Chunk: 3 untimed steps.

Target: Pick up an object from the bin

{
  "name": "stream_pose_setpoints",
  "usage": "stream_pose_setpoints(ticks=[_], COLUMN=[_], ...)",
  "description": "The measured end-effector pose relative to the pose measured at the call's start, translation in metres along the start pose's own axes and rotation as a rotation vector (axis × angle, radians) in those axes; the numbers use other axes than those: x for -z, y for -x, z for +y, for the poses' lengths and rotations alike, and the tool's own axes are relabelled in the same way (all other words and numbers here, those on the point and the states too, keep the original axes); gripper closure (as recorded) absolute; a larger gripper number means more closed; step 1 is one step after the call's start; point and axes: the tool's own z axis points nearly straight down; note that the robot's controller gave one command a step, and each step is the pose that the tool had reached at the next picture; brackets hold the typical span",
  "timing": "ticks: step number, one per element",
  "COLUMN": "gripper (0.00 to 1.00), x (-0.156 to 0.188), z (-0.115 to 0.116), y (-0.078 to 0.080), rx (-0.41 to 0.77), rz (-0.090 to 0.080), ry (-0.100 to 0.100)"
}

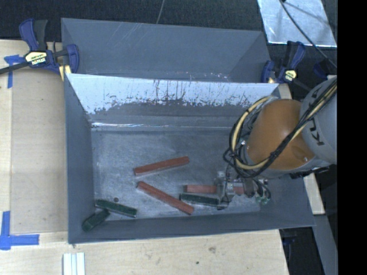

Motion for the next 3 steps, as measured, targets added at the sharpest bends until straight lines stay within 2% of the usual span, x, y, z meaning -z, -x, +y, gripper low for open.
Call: stream_pose_setpoints(ticks=[1, 2, 3], gripper=[1.00, 1.00, 1.00], x=[0.068, 0.101, 0.145], z=[-0.063, -0.054, -0.042], y=[0.027, 0.039, 0.056], rx=[-0.085, -0.097, -0.104], rz=[0.002, 0.011, -0.005], ry=[0.000, 0.000, 0.000])
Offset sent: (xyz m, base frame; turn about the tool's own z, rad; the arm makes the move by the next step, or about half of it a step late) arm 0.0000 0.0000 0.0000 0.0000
